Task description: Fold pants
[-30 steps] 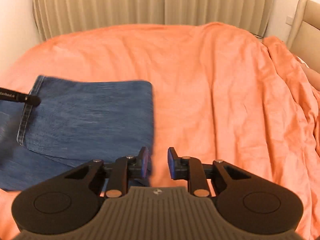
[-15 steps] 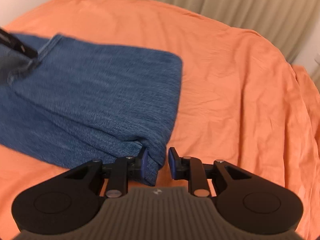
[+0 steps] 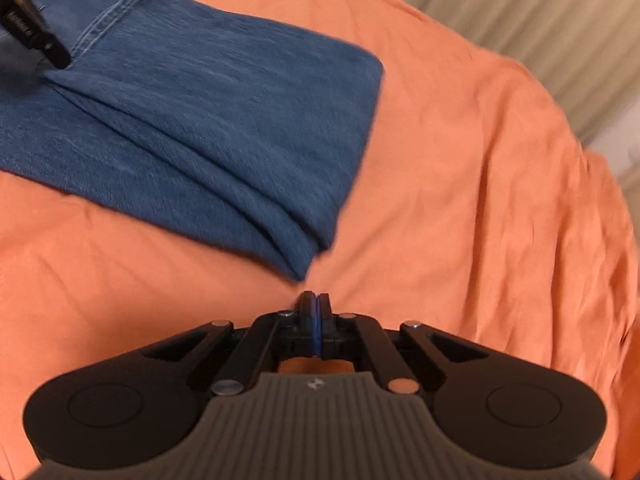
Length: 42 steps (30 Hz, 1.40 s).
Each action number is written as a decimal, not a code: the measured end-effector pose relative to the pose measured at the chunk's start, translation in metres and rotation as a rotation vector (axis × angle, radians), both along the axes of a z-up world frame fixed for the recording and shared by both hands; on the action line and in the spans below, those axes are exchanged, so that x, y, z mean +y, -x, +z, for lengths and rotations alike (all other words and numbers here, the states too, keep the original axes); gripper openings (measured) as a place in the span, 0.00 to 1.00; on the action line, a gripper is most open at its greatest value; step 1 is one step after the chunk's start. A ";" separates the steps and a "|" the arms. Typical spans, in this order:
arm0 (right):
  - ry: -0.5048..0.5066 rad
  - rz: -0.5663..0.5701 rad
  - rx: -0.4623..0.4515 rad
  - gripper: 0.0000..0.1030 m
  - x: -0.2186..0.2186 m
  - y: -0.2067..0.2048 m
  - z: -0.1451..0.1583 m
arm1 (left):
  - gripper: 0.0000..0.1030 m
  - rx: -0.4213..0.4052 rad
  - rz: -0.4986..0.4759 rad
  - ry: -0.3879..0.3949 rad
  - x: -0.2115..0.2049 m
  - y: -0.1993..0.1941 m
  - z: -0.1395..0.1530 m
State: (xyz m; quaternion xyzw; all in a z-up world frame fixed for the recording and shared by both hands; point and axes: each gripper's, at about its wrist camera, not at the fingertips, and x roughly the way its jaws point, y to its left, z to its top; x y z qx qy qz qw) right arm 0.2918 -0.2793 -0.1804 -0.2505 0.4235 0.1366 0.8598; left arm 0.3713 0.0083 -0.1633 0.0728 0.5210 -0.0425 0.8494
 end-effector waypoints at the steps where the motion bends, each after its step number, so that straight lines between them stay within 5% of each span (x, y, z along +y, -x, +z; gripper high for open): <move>1: -0.021 -0.017 0.003 0.00 -0.005 0.002 0.004 | 0.04 0.006 0.010 -0.010 0.005 0.001 0.002; 4: -0.077 -0.037 0.016 0.00 -0.013 0.007 0.022 | 0.04 0.022 0.029 0.079 0.032 0.011 0.011; 10: -0.164 -0.028 -0.058 0.00 0.000 0.000 0.059 | 0.07 -0.128 0.027 0.270 0.052 0.010 0.049; 13: -0.204 -0.047 -0.090 0.00 0.015 -0.020 0.067 | 0.41 -0.152 0.096 0.396 0.061 -0.015 0.052; 15: -0.229 -0.057 -0.094 0.00 0.025 -0.033 0.068 | 0.54 -0.153 0.167 0.497 0.070 -0.033 0.047; 18: -0.242 -0.052 -0.095 0.00 0.040 -0.051 0.066 | 0.57 -0.135 0.261 0.648 0.079 -0.059 0.030; 21: -0.224 -0.033 -0.100 0.04 0.050 -0.060 0.058 | 0.57 -0.083 0.301 0.674 0.084 -0.085 0.008; 29: -0.200 -0.054 -0.052 0.04 0.052 -0.083 0.027 | 0.49 0.015 0.251 0.624 0.078 -0.106 -0.021; 31: -0.209 -0.059 -0.042 0.04 0.049 -0.085 0.023 | 0.27 -0.033 0.209 0.612 0.074 -0.106 -0.009; 33: -0.219 -0.066 -0.024 0.04 0.047 -0.086 0.019 | 0.18 -0.138 0.087 0.487 0.056 -0.099 0.010; 37: -0.236 -0.081 -0.018 0.04 0.046 -0.087 0.015 | 0.14 -0.404 -0.271 0.092 -0.011 -0.054 0.036; 39: -0.243 -0.086 -0.013 0.04 0.046 -0.087 0.014 | 0.13 -0.385 -0.277 0.026 -0.018 -0.053 0.029; 42: -0.250 -0.090 -0.005 0.04 0.045 -0.086 0.012 | 0.13 -0.287 -0.186 0.039 -0.005 -0.076 0.005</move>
